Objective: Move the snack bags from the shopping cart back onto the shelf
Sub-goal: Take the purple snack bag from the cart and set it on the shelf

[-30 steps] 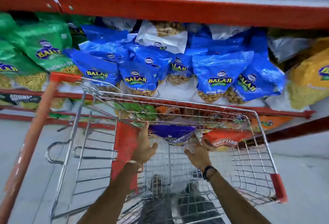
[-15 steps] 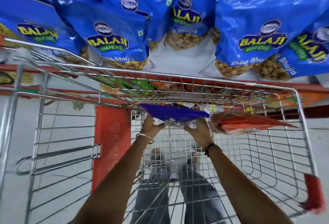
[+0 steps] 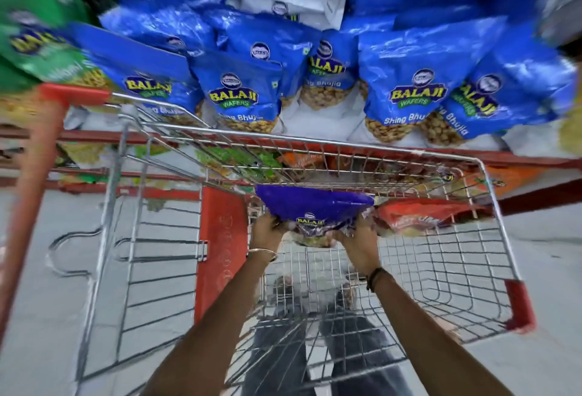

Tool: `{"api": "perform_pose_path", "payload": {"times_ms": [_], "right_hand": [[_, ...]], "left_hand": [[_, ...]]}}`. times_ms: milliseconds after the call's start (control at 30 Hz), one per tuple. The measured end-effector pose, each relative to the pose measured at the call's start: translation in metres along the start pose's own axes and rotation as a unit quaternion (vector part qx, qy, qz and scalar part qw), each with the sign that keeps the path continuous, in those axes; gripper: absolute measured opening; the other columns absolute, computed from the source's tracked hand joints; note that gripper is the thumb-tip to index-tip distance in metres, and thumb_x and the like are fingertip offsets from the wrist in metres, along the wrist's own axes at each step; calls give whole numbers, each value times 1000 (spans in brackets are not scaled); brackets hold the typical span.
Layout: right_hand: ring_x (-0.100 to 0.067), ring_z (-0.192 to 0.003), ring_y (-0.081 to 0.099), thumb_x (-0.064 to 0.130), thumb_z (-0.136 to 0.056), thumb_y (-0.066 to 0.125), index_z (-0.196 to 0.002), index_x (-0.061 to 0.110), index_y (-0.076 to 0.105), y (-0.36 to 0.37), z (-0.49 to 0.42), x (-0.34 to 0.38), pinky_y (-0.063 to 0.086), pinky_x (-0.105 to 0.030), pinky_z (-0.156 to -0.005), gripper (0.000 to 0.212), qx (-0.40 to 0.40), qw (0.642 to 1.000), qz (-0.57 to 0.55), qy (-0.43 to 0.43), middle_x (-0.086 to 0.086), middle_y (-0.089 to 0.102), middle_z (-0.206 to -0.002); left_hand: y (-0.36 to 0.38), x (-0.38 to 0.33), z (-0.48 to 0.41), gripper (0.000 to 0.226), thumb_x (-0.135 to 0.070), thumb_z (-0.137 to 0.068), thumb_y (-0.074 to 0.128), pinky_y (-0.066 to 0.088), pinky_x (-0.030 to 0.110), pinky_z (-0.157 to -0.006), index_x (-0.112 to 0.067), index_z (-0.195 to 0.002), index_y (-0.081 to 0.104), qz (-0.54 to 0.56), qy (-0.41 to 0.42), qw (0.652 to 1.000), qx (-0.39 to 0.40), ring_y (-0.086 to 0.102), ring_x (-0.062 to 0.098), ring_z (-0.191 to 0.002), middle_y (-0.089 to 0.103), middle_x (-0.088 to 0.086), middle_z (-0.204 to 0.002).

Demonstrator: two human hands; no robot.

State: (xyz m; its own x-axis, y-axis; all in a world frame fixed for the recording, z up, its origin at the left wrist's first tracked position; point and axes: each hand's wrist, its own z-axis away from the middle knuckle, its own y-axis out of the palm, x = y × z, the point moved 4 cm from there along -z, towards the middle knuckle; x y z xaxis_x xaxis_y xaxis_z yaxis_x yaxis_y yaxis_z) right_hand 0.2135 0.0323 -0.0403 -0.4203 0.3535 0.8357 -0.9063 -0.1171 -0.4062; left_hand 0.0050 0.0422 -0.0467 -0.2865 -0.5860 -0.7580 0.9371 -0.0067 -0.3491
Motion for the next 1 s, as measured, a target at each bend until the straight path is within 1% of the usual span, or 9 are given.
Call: {"api": "perform_pose_path", "payload": {"times_ms": [67,167,233,300,433,533,600,833,1000], "right_hand": [[-15,-85,62,10,-83,67,-133,25,41,-9,18,23,50,-26,-79,59,-16,999,-3,-33,4,66,-103],[-12,-84,67,12,-80,69,-125,30,47,-27,37,54,52,-37,-82,53,-47,997,-28,-53,-2,72,-98],[1,-82,66,18,-75,75,-114,24,58,-41,46,76,53,-35,-84,43,-59,995,-54,-64,6,72,-92],[0,-78,66,22,-70,79,-108,20,61,-56,54,103,54,-26,-78,42,-78,991,-60,-96,6,73,-90],[1,-82,68,23,-65,83,-106,17,63,-90,70,164,52,-17,-73,46,-115,972,-121,-166,8,74,-94],[-5,-87,69,21,-67,82,-107,15,63,-117,77,214,54,-20,-78,45,-126,957,-151,-214,5,73,-99],[-8,-87,69,21,-68,82,-105,15,63,-135,76,248,54,-22,-79,42,-134,947,-162,-243,3,73,-99],[12,-74,61,7,-70,78,-101,11,58,-198,61,376,45,-7,-73,37,-154,895,-197,-368,7,68,-91],[0,-89,63,18,-70,78,-105,23,56,-224,32,439,48,-16,-84,42,-184,861,-213,-423,7,67,-102]], "left_hand": [[-13,-26,25,31,-15,-69,78,51,31,-88,-6,-96,65,14,30,999,-22,63,10,-83,68,10,-95],[-32,-67,55,29,3,-69,72,41,4,-62,9,-96,64,20,130,990,-49,53,-20,-59,67,17,-90],[-45,-89,69,30,-20,-58,76,50,21,-66,-12,-87,70,42,157,985,-54,54,-17,-58,71,18,-89],[-56,-112,81,26,-20,-54,78,52,35,-74,-28,-77,66,74,170,982,-46,60,-10,-63,70,12,-92],[-76,-175,113,32,2,-66,75,53,21,-73,-15,-91,64,77,238,964,-86,65,-4,-73,69,10,-97],[-92,-219,134,35,-9,-69,77,54,43,-86,-9,-100,64,115,275,946,-126,67,24,-94,71,13,-101],[-102,-250,147,34,-13,-70,77,55,46,-86,-9,-101,64,132,301,933,-146,67,27,-94,72,15,-101],[-132,-377,179,24,-9,-72,74,56,32,-73,-18,-91,64,214,437,861,-149,67,13,-79,72,0,-88],[-142,-446,173,19,-8,-76,71,46,12,-64,-12,-88,56,235,508,808,-185,55,-4,-65,63,-10,-76]]}}
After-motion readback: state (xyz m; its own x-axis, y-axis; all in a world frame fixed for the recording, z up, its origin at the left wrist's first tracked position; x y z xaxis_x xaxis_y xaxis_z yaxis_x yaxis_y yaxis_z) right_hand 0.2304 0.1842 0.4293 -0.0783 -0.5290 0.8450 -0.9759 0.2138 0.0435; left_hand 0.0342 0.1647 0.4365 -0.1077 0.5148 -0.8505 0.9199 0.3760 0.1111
